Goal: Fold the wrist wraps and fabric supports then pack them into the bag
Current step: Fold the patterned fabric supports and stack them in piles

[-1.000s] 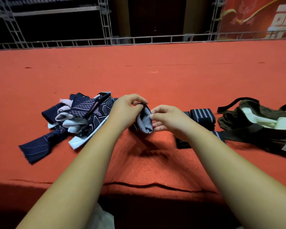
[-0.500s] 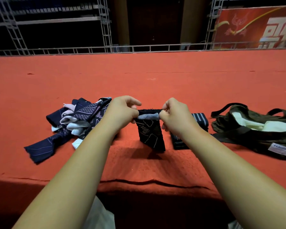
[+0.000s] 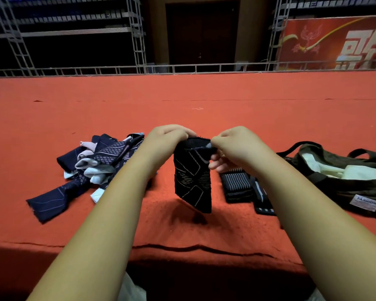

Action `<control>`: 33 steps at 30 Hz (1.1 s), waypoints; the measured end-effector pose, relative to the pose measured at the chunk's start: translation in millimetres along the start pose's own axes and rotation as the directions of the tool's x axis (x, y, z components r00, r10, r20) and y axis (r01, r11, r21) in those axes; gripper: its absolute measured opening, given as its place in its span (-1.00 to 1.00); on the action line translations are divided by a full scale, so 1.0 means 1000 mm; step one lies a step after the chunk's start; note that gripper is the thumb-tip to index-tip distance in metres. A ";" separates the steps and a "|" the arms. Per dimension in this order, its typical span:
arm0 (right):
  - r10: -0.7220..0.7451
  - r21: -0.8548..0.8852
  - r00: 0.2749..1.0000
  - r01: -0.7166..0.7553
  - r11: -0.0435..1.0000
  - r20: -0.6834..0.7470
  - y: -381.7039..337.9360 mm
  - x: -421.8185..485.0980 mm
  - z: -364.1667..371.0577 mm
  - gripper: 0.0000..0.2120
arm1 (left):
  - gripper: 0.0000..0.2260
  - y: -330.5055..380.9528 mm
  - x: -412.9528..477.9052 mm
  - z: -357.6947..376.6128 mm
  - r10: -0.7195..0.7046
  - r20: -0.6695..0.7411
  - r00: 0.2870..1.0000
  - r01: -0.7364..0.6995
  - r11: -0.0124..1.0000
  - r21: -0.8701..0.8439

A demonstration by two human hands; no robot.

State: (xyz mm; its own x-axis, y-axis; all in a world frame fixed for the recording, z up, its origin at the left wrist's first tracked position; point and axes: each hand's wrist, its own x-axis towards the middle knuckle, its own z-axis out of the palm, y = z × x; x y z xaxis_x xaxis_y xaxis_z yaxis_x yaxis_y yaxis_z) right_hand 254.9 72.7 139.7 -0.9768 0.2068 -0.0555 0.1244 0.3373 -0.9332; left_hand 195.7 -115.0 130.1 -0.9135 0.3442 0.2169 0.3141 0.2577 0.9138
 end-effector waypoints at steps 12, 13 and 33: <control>0.026 0.064 0.998 -0.022 0.998 -0.058 0.033 0.016 -0.005 -0.91 | -0.70 -0.061 -0.001 0.010 0.083 0.284 0.955 -0.041 0.987 -0.153; 0.004 0.056 0.998 -0.001 0.998 -0.058 0.036 0.016 -0.005 -0.89 | -0.76 -0.060 0.000 0.016 0.087 0.234 0.968 -0.054 0.988 -0.143; -0.114 0.232 0.988 0.137 0.963 -0.107 0.113 0.016 0.006 -0.68 | -0.81 -0.088 0.000 0.043 -0.154 0.150 0.977 0.196 0.925 -0.325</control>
State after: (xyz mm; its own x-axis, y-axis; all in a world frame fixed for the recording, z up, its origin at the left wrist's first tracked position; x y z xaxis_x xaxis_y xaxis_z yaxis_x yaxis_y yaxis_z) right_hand 252.5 107.9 31.5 -0.9602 0.2643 0.0900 -0.0541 0.1403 -0.9886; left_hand 178.9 -98.6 34.9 -0.9019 0.4315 0.0193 0.0274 0.0125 0.9995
